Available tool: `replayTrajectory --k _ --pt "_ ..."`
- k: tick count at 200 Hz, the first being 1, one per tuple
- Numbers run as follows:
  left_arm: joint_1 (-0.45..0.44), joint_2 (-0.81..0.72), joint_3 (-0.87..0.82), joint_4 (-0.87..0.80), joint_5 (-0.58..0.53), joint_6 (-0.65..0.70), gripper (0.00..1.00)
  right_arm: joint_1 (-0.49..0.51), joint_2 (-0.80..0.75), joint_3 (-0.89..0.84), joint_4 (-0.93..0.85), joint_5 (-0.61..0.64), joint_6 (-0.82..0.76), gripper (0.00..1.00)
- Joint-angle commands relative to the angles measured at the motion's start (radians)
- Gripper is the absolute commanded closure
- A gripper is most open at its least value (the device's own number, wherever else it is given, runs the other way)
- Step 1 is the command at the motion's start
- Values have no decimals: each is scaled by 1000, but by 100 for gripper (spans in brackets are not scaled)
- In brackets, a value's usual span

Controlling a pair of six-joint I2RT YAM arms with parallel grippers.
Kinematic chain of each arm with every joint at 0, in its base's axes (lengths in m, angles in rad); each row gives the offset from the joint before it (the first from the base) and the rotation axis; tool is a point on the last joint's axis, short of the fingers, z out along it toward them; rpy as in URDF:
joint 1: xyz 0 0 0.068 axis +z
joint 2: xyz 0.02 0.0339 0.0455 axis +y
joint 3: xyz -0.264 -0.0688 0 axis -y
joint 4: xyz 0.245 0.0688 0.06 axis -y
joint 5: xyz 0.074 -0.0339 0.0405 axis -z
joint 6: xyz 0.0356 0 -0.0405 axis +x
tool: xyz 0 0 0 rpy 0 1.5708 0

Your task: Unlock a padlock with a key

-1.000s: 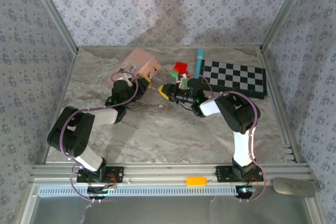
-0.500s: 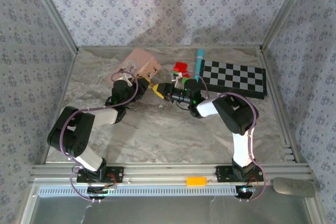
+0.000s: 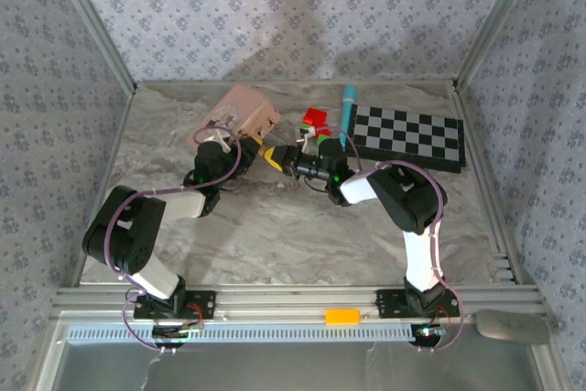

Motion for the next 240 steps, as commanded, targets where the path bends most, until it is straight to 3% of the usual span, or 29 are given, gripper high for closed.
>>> replayTrajectory --k 1,17,58,102,122,134,144,175,211,240 --pt "-6 -40 -9 65 2 1 100 -10 8 26 56 21 15 88" --pt "-7 -42 -12 65 4 5 100 -13 14 31 70 24 29 100" --pt "-15 -40 -29 88 30 40 100 -15 28 68 91 3 98 100" --pt "-16 -16 -85 264 132 164 100 -34 -13 121 17 -64 201 100" --pt "-15 17 -119 395 165 199 100 -53 3 149 101 -68 384 100" --pt "-14 44 -140 492 163 197 100 -61 40 181 234 -52 582 100" --pt "-13 71 -146 551 162 194 100 -65 51 209 243 -60 704 100" --pt "-17 101 -126 557 153 222 100 -63 17 303 243 -56 835 100" --pt "-7 105 -117 558 140 247 100 -52 26 243 244 105 1029 100" --pt "-4 114 -113 559 129 247 100 -34 46 260 244 146 1049 100"
